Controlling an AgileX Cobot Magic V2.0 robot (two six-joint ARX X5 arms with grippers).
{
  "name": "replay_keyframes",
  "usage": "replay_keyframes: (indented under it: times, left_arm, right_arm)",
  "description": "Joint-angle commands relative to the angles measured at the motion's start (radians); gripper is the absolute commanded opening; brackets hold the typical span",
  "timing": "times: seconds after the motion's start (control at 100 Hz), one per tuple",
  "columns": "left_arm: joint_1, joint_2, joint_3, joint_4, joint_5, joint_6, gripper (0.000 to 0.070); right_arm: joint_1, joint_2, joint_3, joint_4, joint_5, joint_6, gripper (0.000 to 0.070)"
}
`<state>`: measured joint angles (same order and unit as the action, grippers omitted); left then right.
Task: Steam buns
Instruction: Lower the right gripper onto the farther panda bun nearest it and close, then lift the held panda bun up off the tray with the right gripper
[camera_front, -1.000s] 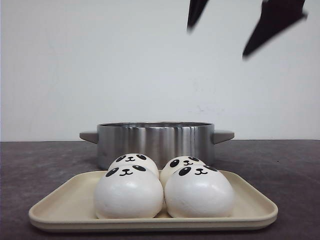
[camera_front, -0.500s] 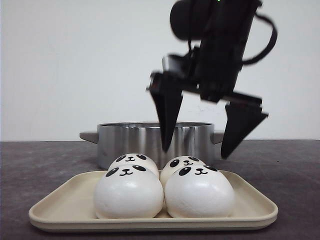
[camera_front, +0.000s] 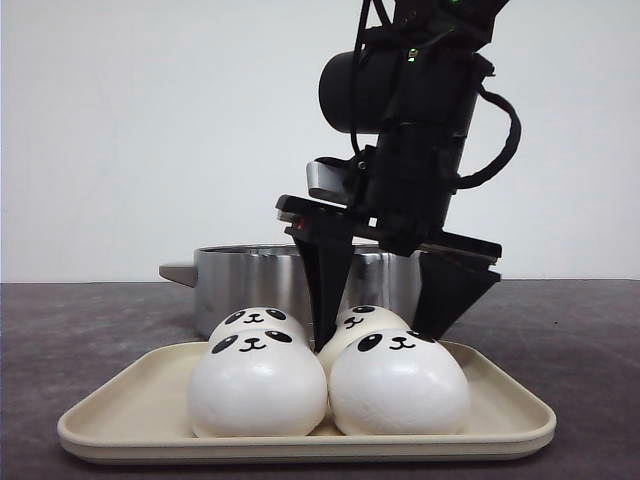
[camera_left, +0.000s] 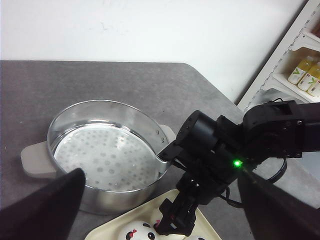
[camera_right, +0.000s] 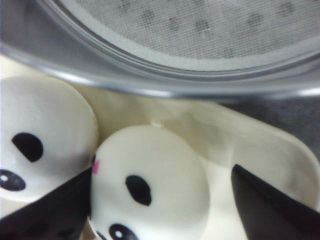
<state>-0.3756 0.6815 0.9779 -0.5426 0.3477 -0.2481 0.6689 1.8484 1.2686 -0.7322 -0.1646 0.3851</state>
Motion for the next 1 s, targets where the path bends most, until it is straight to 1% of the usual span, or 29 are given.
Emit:
replay_keyframes:
  times: [0.0, 0.04, 0.08, 0.09, 0.12, 0.3, 0.36, 0.47, 0.61, 0.7, 0.86, 0.99]
  left_arm:
    - [-0.006, 0.005, 0.015, 0.01, 0.008, 0.001, 0.0596]
    - [-0.006, 0.005, 0.015, 0.01, 0.008, 0.001, 0.0596]
    - [-0.006, 0.005, 0.015, 0.01, 0.008, 0.001, 0.0596]
    - [-0.006, 0.005, 0.015, 0.01, 0.008, 0.001, 0.0596]
    - [-0.006, 0.005, 0.015, 0.01, 0.008, 0.001, 0.0596]
    - [-0.006, 0.005, 0.015, 0.01, 0.008, 0.001, 0.0596]
    - [-0.006, 0.004, 0.015, 0.01, 0.008, 0.001, 0.0596]
    - [-0.006, 0.005, 0.015, 0.011, 0.007, 0.001, 0.0595]
    - [-0.006, 0.005, 0.015, 0.013, -0.017, 0.001, 0.0595]
    - [-0.006, 0.005, 0.015, 0.016, -0.018, 0.001, 0.0595]
    - [-0.006, 0.005, 0.015, 0.03, -0.018, 0.0, 0.0595]
    - [-0.006, 0.005, 0.015, 0.049, -0.018, 0.0, 0.0594]
  right_arm:
    - [0.008, 0.037, 0.014, -0.004, 0.022, 0.024, 0.0298]
    - [0.008, 0.037, 0.014, -0.003, 0.023, 0.024, 0.0168]
    - [0.009, 0.037, 0.014, -0.001, 0.024, 0.022, 0.0007]
    - [0.01, 0.037, 0.014, 0.0, 0.024, 0.022, 0.0]
    - [0.011, 0.037, 0.014, 0.003, 0.027, 0.02, 0.0009]
    - [0.018, 0.002, 0.014, 0.018, 0.032, 0.027, 0.0008]
    - [0.029, -0.041, 0.015, 0.018, 0.021, 0.025, 0.0008]
    - [0.058, -0.15, 0.015, 0.013, -0.03, 0.018, 0.0008]
    - [0.09, -0.298, 0.024, 0.018, -0.027, 0.017, 0.0007]
    - [0.092, -0.368, 0.05, 0.051, 0.0, 0.011, 0.0007]
    - [0.043, -0.387, 0.172, 0.099, 0.104, -0.044, 0.0006]
    - [-0.023, -0.306, 0.288, 0.111, 0.105, -0.09, 0.0006]
